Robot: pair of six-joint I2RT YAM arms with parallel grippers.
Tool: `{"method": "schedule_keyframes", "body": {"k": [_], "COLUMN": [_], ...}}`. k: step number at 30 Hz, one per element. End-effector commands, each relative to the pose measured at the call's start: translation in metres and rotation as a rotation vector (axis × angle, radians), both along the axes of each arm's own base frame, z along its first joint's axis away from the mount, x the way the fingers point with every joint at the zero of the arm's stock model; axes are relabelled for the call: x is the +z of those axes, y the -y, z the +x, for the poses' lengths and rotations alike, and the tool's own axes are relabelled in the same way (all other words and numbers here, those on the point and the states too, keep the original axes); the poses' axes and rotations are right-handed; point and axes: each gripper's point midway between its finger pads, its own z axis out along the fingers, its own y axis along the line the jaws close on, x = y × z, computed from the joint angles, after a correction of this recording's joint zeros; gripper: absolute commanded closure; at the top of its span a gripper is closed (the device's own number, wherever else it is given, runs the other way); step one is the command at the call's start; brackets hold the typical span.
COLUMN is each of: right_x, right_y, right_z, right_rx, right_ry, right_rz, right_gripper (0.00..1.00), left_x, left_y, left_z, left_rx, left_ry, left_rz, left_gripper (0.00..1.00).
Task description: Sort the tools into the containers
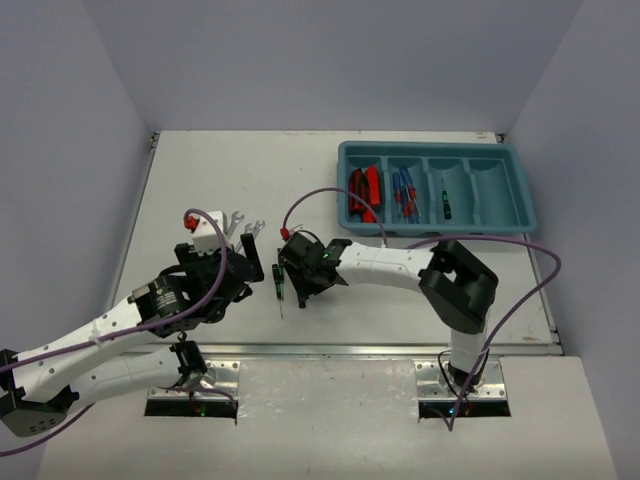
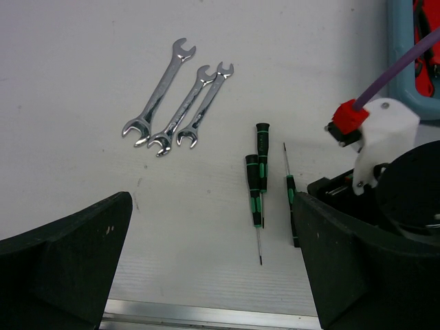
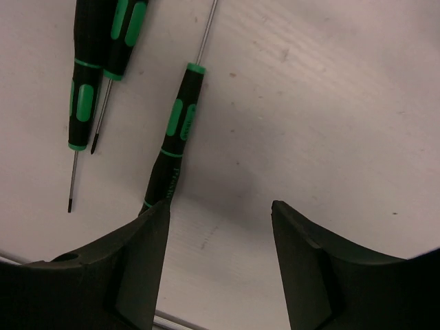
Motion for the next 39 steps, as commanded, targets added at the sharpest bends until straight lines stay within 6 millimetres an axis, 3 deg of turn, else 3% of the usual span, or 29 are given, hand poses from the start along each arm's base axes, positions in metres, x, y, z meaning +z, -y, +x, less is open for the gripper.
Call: {"method": "schedule_keyframes", "body": {"k": [1,10,23,31,39], "right_x": [0.018,-0.007,0.014,0.001,-0.014], "right_y": [-0.032,-0.036,-0.055,-0.068,-0.048], "right_z": [0.005,0.003,0.008,0.007,0.012], "right_rx": [-0.052,-0.064,-0.198,-0.202,-0.233], "right_ry": [0.018,-0.032,0.003,-0.030,0.015], "right_rz": [0.092,0.065,0.286,0.296,0.208], "right_gripper": [0.40,0.44,0.43,0.43,0.49], "left_x": [0.008,0.008,0.009,0.010,0.012], "left_y": [-0.003,-0.002,-0.001,0.000,-0.001], "left_z": [0.002,0.002,0.002,0.002,0.001], "left_rx": [0.023,0.019,0.009,0.003,-0.005], "left_ry": [0.030,0.028,0.031,0.033,0.038], "left_rz": [-0.024,-0.022,-0.031,-0.035,-0.045], "left_gripper": [0.00,0.00,0.00,0.00,0.00]}}
